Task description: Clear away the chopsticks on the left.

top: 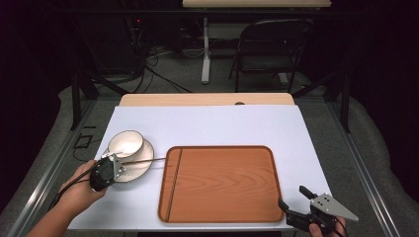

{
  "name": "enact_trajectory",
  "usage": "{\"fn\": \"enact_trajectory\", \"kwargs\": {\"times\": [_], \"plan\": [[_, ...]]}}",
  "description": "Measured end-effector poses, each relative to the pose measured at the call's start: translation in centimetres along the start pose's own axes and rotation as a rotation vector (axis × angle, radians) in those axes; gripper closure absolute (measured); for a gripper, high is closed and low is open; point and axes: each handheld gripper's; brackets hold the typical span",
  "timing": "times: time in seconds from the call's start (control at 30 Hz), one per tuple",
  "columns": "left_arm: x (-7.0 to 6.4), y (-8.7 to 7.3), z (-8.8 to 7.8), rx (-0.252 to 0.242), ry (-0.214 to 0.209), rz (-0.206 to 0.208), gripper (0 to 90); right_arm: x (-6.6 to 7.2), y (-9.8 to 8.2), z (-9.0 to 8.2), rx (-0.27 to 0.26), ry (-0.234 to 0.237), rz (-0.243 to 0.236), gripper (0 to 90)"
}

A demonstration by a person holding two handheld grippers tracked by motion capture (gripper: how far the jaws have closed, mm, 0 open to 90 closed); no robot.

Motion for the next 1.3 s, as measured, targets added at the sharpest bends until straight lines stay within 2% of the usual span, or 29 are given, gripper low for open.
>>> {"fn": "enact_trajectory", "kwargs": {"times": [0.07,0.23,0.53,0.73,1.0,1.1,1.2,1.3], "plan": [[0.0,-0.2,0.3,-0.002,0.013,0.007,67.1,0.0,0.0,0.0,-0.001,0.000,-0.001,14.3],[0.1,-0.6,0.8,-0.005,0.013,0.006,66.1,0.0,0.0,0.0,0.000,0.000,0.000,14.3],[-0.1,-0.4,1.6,-0.003,-0.002,0.053,64.4,0.0,0.0,0.0,0.000,0.001,-0.003,14.3],[-0.3,-0.1,2.0,0.016,0.000,0.076,66.5,0.0,0.0,0.0,0.000,0.002,-0.001,14.3],[-0.6,0.0,2.0,0.036,0.006,0.128,72.6,0.0,0.0,0.0,-0.001,0.002,0.001,14.3],[-0.7,0.0,1.9,0.045,0.010,0.176,74.7,0.0,0.0,0.0,-0.001,0.001,0.001,14.3],[-0.9,-0.1,1.8,0.040,0.023,0.205,77.7,0.0,0.0,0.0,0.000,0.002,0.001,14.3],[-1.0,-0.1,1.7,0.032,0.026,0.212,80.6,0.0,0.0,0.0,0.000,0.001,0.001,14.3]]}}
Point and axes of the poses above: each handheld gripper's, and its own axes: z roughly forward along the jaws, y roughly out of its top, x roughly to its left, and after that the axes turned 15 degrees about -x, right-handed
